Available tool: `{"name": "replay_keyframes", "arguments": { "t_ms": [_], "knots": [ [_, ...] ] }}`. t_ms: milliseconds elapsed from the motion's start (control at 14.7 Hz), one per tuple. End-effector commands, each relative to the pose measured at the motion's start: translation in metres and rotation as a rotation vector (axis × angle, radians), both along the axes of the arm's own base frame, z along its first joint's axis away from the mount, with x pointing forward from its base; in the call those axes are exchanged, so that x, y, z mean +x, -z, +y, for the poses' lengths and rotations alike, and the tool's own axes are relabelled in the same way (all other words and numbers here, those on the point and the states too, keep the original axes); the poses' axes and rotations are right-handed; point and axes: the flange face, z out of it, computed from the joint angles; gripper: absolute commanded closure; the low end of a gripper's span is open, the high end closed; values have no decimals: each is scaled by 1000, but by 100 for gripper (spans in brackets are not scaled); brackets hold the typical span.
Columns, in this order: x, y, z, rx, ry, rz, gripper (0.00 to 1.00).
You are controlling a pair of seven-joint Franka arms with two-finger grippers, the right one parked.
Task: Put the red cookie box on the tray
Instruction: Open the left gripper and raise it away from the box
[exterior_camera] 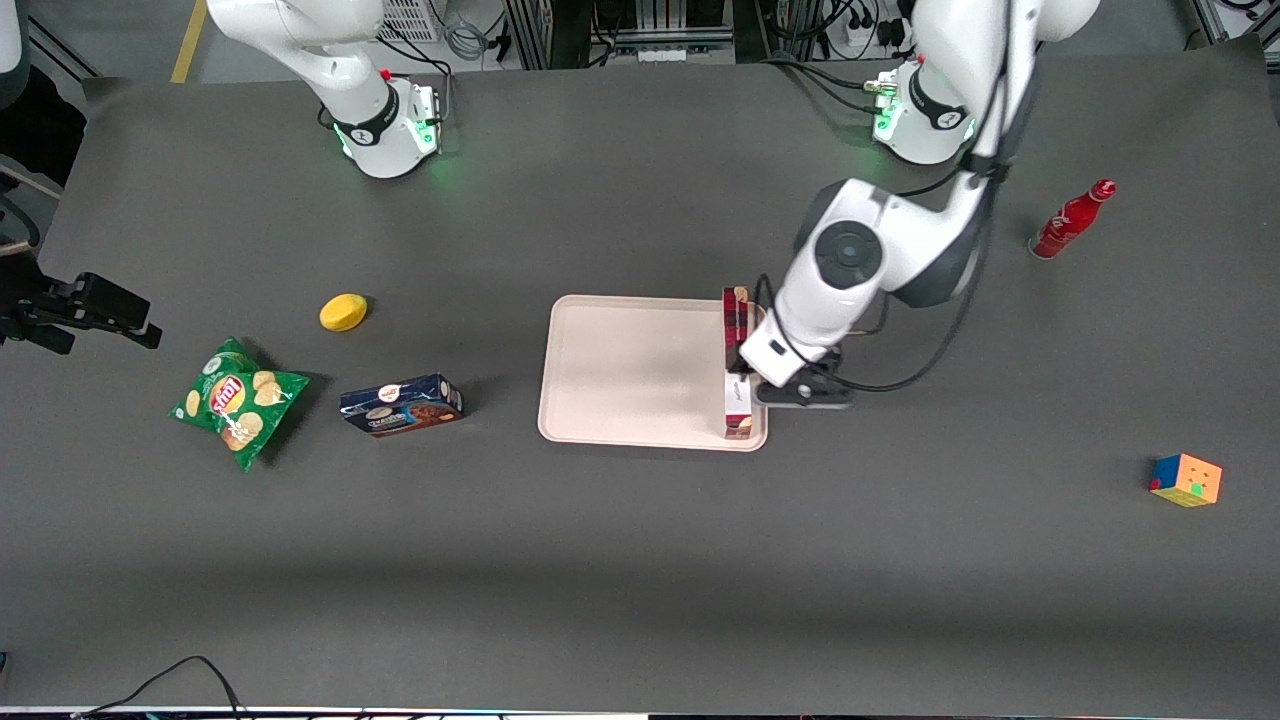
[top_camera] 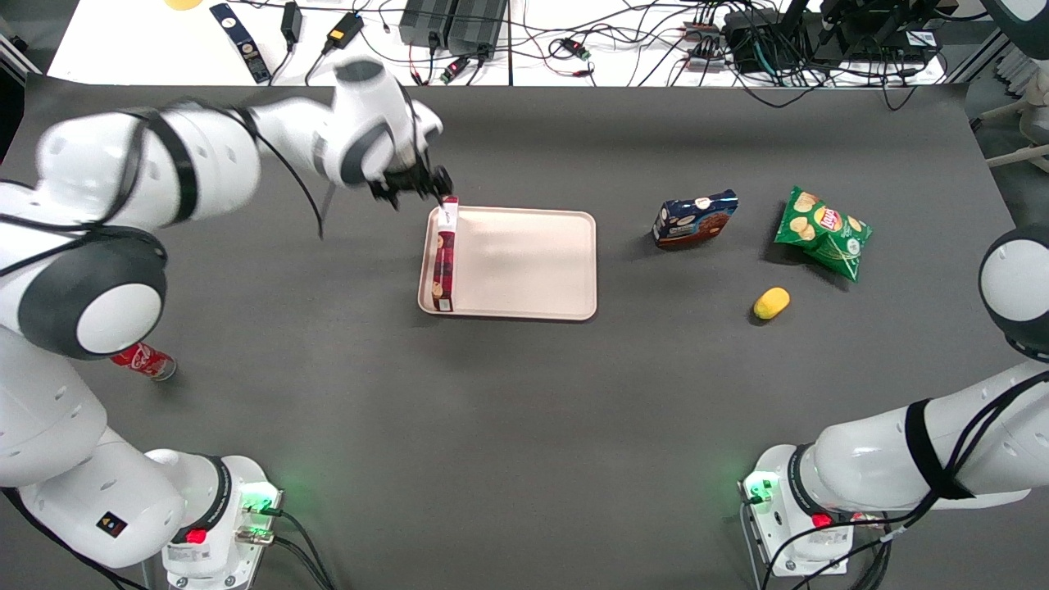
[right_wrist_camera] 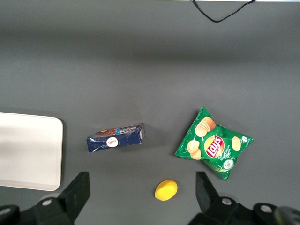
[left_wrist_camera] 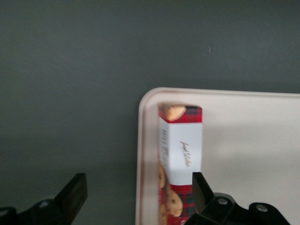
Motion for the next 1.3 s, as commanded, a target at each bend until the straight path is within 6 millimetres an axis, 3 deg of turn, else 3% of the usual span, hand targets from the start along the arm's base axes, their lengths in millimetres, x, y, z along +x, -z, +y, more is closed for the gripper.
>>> {"name": "replay_keyframes", "arguments": {
  "t_ms": [0, 341, 409, 614, 750, 886, 1023, 1227],
  "knots": [
    [37, -86, 76, 10, 67, 19, 0],
    [49, -167, 214, -6, 84, 8, 0],
    [45, -184, 238, -10, 93, 5, 0],
    [13, -244, 285, -13, 48, -2, 0],
    [-12, -280, 295, -16, 46, -12, 0],
    [-31, -303, 313, -21, 28, -25, 0],
    [-42, -313, 327, -20, 36, -15, 0],
    [-41, -311, 340, 23, 73, -18, 0]
  ]
}}
